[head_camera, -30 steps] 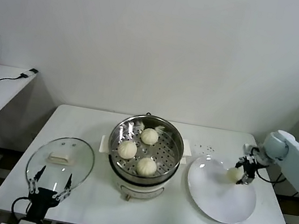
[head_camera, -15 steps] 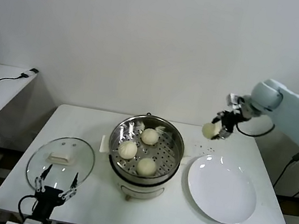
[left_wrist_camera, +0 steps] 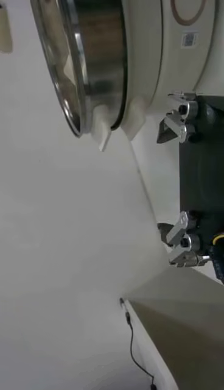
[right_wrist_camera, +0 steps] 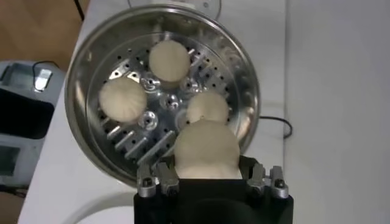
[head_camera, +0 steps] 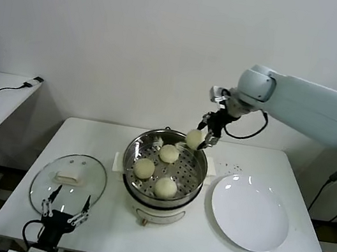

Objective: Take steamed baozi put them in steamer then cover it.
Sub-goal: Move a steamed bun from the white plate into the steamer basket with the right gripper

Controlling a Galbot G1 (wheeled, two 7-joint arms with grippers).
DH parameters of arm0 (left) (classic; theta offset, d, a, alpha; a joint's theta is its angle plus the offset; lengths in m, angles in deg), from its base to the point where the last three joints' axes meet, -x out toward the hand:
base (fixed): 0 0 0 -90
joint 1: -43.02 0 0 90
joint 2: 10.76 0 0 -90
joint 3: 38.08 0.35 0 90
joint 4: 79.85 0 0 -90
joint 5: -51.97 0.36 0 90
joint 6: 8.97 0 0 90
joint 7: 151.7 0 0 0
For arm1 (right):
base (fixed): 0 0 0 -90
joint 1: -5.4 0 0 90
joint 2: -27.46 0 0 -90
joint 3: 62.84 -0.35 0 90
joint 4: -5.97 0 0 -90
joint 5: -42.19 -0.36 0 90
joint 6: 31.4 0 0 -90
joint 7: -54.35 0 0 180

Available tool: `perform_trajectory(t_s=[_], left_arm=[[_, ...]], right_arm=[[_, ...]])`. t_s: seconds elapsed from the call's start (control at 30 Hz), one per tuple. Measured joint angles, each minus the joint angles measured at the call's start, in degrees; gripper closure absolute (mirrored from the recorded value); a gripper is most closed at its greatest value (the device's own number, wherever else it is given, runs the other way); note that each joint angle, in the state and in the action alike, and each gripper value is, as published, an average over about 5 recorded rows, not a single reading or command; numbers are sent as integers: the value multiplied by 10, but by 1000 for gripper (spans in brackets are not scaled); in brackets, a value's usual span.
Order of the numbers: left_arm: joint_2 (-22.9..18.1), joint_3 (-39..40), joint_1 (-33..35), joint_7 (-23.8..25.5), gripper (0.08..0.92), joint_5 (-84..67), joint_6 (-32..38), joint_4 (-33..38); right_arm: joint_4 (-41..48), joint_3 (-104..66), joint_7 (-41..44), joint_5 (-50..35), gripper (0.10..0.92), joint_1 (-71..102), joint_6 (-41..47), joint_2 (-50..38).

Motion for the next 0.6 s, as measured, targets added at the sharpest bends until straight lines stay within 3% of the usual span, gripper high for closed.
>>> perform_trajectory(t_s=[0.6], left_arm=[[12, -5, -6, 1, 177, -8, -4, -4]], right_arm=[[47, 63, -13, 5, 338, 60, 5, 86]])
